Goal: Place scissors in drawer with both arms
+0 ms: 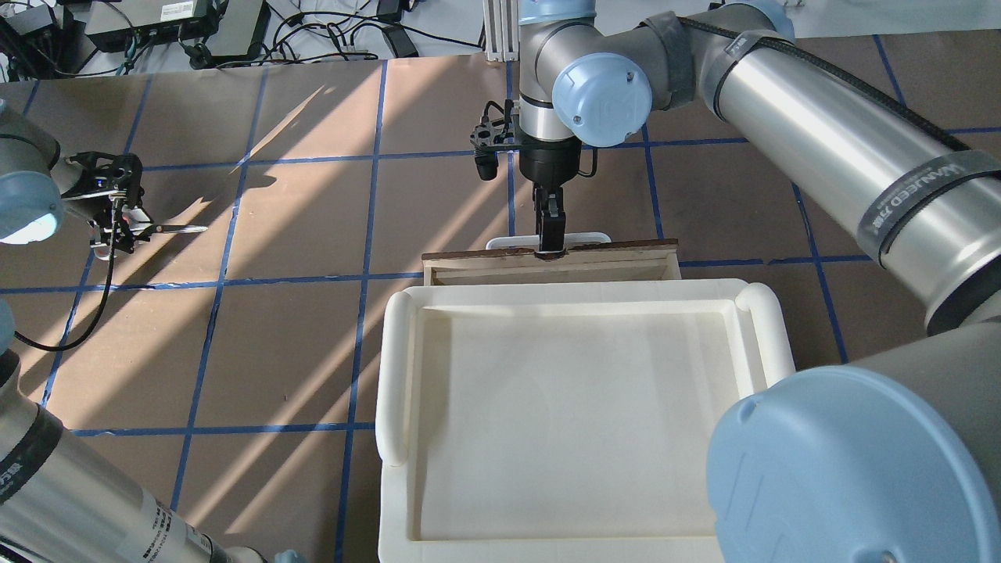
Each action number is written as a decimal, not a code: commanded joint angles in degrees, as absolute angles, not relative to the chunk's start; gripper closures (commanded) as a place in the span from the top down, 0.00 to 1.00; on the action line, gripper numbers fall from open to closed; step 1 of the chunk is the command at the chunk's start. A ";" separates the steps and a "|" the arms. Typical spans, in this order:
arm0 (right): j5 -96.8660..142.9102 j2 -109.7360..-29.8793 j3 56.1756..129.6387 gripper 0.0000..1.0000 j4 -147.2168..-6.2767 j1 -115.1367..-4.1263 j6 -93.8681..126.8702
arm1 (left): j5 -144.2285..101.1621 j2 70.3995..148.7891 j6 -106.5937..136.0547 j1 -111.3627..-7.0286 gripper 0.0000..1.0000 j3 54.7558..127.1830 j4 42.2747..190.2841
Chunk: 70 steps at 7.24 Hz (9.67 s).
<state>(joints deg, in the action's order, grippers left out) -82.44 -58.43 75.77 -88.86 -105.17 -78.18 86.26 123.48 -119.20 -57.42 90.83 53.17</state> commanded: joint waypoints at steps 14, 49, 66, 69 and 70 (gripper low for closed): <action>-81.74 -53.35 67.32 0.69 -91.23 -103.36 -77.96 | 86.31 107.14 -114.26 -67.67 0.00 88.95 72.07; -91.14 -87.45 84.81 1.00 -93.96 -93.25 14.15 | 83.50 105.90 -82.00 -112.15 0.00 92.73 75.33; -91.14 -87.45 84.90 1.00 -93.96 -93.25 14.24 | 82.08 98.89 -36.88 -99.70 1.00 85.96 75.15; -91.14 -87.45 84.90 1.00 -93.96 -93.25 14.24 | 91.90 96.86 -14.63 -95.82 1.00 87.44 75.67; -91.14 -87.45 84.90 1.00 -93.96 -93.25 14.24 | 91.15 96.42 -13.81 -92.32 1.00 87.89 75.67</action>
<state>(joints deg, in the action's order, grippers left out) -91.14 -87.45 84.90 -93.96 -93.25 14.24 90.05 96.91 -17.13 -95.70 87.24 75.58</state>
